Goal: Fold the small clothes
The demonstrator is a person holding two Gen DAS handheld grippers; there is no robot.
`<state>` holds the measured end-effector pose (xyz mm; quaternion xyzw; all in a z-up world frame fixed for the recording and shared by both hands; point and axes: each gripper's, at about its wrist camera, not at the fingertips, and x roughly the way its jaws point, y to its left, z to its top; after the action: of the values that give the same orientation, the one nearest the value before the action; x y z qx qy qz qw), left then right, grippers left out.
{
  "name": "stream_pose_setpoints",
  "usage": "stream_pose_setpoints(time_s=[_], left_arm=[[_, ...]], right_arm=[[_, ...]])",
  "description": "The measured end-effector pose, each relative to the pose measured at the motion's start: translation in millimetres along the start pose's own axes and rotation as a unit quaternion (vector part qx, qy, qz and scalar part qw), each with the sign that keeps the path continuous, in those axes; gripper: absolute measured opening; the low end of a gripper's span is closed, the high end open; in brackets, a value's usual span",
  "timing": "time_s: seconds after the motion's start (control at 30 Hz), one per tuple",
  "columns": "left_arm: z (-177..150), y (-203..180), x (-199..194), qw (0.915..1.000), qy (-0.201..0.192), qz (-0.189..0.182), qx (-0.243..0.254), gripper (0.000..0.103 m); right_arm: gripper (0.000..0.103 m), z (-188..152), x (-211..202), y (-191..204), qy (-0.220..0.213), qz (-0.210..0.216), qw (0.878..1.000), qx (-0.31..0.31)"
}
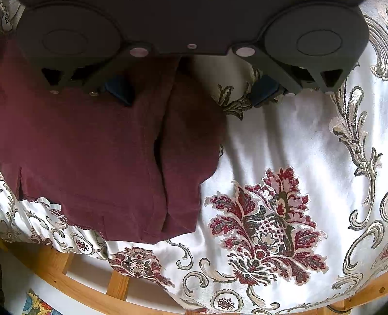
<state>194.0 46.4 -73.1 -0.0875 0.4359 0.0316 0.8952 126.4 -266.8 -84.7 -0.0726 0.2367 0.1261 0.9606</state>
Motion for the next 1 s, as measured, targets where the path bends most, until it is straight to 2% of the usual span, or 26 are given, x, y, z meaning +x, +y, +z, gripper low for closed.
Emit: stream_pose_setpoints(time_s=[0.1, 0.17, 0.3, 0.43, 0.7, 0.87, 1.0], left_arm=[[-2, 0, -1, 1.0, -0.007, -0.001, 0.002, 0.103], [-2, 1, -1, 0.9999, -0.009, -0.003, 0.004, 0.103], [-2, 2, -4, 0.9998, -0.007, -0.014, 0.013, 0.102], [4, 8, -8, 0.9981, -0.01, -0.041, 0.044, 0.102], [23, 6, -14, 0.9939, -0.052, -0.067, 0.071, 0.102], [33, -7, 6, 0.9928, -0.024, -0.047, 0.107, 0.102], [37, -6, 13, 0.9931, -0.021, -0.046, 0.105, 0.102]], right_arm=[[0.103, -4, 2, 20, 0.012, 0.017, 0.999, -0.024], [0.103, -8, 7, 25, 0.031, 0.033, 0.999, -0.014], [0.103, -14, 17, 25, 0.059, 0.036, 0.998, 0.006], [0.103, -15, 19, 21, 0.063, 0.042, 0.997, 0.013], [0.103, -16, 22, 18, 0.069, 0.048, 0.996, 0.018], [0.103, -17, 22, 16, 0.07, 0.049, 0.996, 0.02], [0.103, -17, 23, 16, 0.071, 0.05, 0.996, 0.02]])
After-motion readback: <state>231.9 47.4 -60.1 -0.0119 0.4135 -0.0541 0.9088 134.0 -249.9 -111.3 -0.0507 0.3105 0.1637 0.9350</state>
